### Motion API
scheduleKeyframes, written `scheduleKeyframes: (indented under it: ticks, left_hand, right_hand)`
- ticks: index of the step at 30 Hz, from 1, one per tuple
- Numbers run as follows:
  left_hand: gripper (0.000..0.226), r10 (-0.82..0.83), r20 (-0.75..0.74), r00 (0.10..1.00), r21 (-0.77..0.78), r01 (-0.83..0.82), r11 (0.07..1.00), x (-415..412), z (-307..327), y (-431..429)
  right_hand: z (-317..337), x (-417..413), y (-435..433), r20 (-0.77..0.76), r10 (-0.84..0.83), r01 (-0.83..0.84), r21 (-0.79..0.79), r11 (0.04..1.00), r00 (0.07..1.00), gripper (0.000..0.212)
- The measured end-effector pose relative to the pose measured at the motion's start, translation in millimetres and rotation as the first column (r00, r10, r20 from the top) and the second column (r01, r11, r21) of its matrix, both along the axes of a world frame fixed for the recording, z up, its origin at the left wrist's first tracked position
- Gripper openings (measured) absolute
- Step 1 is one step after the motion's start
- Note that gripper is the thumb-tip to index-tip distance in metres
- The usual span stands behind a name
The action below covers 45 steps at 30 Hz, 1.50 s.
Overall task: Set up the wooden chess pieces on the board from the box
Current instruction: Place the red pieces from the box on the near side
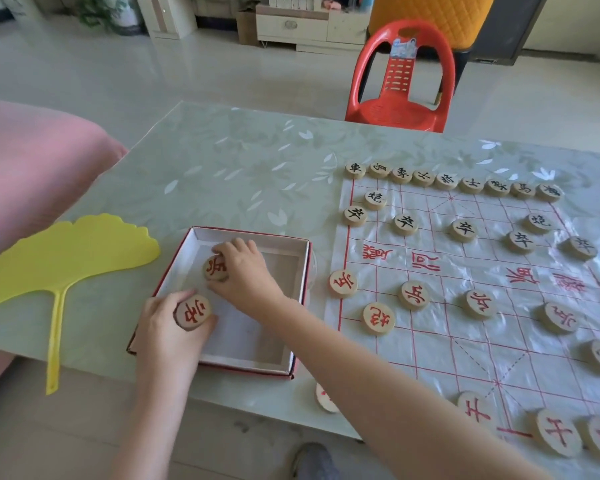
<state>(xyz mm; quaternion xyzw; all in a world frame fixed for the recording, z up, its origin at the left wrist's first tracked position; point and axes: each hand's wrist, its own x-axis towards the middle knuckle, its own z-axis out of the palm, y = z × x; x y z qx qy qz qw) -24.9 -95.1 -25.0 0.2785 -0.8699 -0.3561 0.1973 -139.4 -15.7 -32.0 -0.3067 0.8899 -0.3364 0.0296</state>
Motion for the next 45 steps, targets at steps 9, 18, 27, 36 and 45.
scheduleKeyframes:
  ticks: [9,18,27,36,45]
  left_hand:
    - [0.047,-0.258,-0.070,0.964,0.096,0.264,0.960,-3.9,39.0,81.5]
    - [0.051,-0.567,-0.087,0.819,0.204,0.572,0.794,-16.0,43.4,259.8]
    - [0.050,-0.650,-0.035,0.759,0.181,0.645,0.743,-33.5,40.8,344.7]
    - [0.048,-0.659,0.018,0.752,0.128,0.652,0.747,-45.0,27.8,373.8]
    - [0.046,-0.694,0.021,0.720,0.163,0.682,0.713,-46.3,24.2,388.5]
  right_hand:
    - [41.9,54.4,212.8,0.190,-0.377,0.413,-0.212,0.886,0.906,0.045]
    - [34.3,91.3,396.9,0.223,-0.684,0.716,-0.133,0.685,0.695,0.039]
    - [23.1,85.1,458.9,0.228,-0.729,0.762,-0.148,0.630,0.646,0.044]
    - [12.5,75.6,504.9,0.190,-0.750,0.774,-0.129,0.620,0.633,0.044]
    - [13.5,47.7,532.1,0.119,-0.775,0.782,-0.016,0.624,0.621,0.050]
